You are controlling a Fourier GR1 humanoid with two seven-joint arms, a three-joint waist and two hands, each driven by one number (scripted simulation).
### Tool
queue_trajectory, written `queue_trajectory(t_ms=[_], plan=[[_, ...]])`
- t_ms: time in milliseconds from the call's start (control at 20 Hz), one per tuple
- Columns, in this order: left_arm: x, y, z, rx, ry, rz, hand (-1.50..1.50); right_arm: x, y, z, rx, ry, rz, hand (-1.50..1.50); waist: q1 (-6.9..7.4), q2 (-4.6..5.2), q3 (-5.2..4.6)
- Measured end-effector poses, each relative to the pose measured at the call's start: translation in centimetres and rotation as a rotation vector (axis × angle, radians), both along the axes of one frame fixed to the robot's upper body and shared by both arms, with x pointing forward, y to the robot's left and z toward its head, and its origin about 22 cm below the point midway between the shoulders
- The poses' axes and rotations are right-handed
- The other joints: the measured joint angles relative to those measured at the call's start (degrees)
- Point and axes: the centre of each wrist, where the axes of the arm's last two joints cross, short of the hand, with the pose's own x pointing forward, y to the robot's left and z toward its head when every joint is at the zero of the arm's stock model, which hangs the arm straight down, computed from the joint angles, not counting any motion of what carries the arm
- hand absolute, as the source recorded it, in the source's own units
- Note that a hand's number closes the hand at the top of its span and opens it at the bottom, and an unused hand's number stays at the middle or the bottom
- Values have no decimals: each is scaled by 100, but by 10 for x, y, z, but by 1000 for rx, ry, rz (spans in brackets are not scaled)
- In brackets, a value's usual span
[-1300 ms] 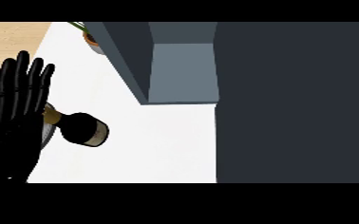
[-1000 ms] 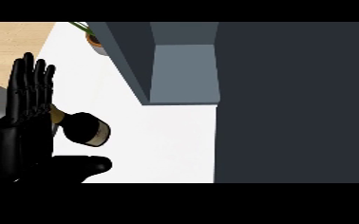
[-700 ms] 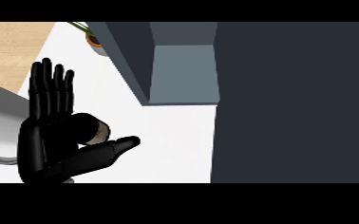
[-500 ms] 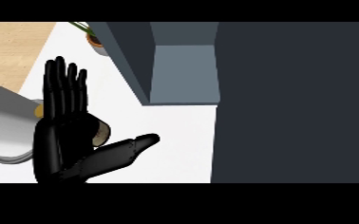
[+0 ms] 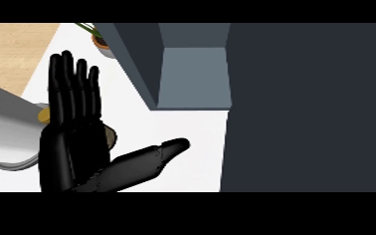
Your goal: Pick up the wine, place it into the cabinet and close the cabinet
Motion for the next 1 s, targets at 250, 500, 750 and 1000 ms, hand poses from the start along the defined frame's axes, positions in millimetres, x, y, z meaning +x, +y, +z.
queue_trajectory(t_ms=[250, 500, 750, 1000], plan=[[-3, -2, 13, -22, -6, 26, -150, 2, 3, 8, 2, 3, -11, -150, 9, 0, 0], [-12, -1, 19, -27, -3, 65, -150, 7, 2, 17, -6, -2, -32, -150, 23, -1, -1], [-18, 7, 22, -23, 7, 105, -150, 7, 1, 22, -14, -1, -38, -150, 19, -1, -1], [-28, 20, 26, -18, 21, 145, -150, 4, 3, 21, -9, 4, -35, -150, 17, -2, -2]])
